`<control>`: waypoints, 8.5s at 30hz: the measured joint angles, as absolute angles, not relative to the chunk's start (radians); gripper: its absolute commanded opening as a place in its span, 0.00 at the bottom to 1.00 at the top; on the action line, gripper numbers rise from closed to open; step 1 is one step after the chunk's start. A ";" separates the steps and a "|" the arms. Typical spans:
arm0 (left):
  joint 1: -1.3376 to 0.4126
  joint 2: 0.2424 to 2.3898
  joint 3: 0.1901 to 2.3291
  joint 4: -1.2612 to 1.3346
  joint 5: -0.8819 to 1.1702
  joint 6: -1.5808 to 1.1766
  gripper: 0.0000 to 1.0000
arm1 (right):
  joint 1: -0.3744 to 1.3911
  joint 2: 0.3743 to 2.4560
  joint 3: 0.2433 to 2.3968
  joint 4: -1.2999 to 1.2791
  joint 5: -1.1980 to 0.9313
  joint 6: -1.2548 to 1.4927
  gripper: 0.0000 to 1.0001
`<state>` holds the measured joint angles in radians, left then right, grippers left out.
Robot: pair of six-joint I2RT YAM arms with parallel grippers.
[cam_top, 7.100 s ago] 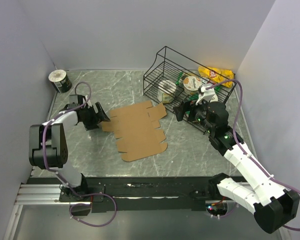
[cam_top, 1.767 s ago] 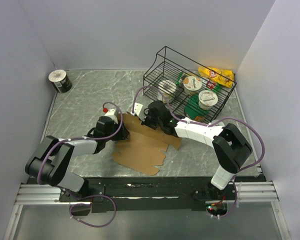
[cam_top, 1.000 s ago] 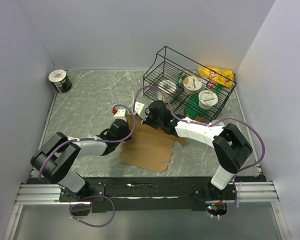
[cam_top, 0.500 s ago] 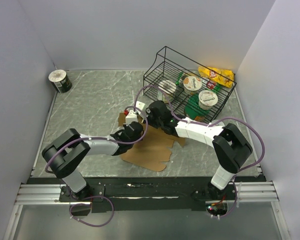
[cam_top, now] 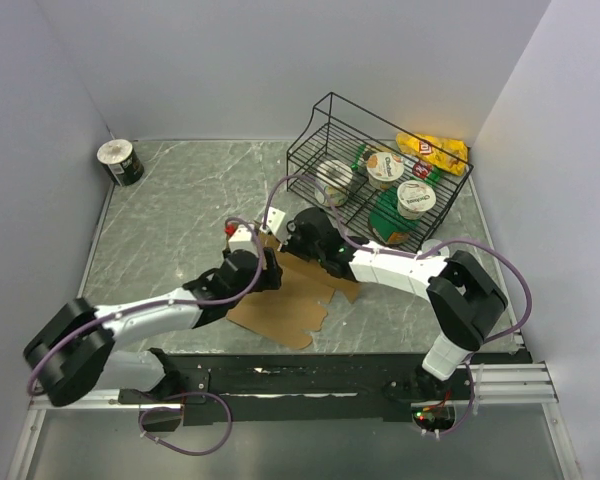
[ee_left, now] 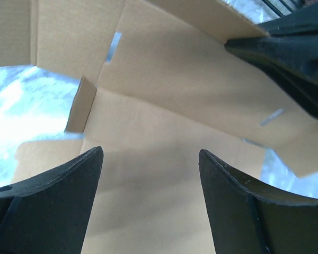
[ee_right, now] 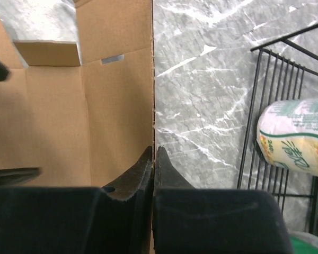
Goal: Fold the paper box
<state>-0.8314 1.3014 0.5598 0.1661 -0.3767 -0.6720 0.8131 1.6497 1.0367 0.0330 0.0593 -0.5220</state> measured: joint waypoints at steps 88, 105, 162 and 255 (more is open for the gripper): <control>-0.362 1.213 0.416 0.620 0.508 0.027 0.93 | 0.820 1.590 1.008 -0.045 -0.026 -0.519 0.00; -0.358 1.324 0.469 0.671 0.516 0.033 0.41 | 0.812 1.590 1.010 -0.054 -0.028 -0.519 0.00; -0.161 1.515 0.544 0.602 0.258 -0.511 0.88 | 1.063 1.602 0.811 0.304 0.443 -0.690 0.00; -0.273 1.139 0.258 0.596 0.363 -0.407 0.91 | 1.110 1.764 0.649 0.792 0.710 -0.881 0.00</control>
<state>-0.2726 1.1389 0.2577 0.5964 0.3634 -0.4072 1.1103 1.7641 0.6487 0.7921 0.7101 -0.8806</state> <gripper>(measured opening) 0.840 0.017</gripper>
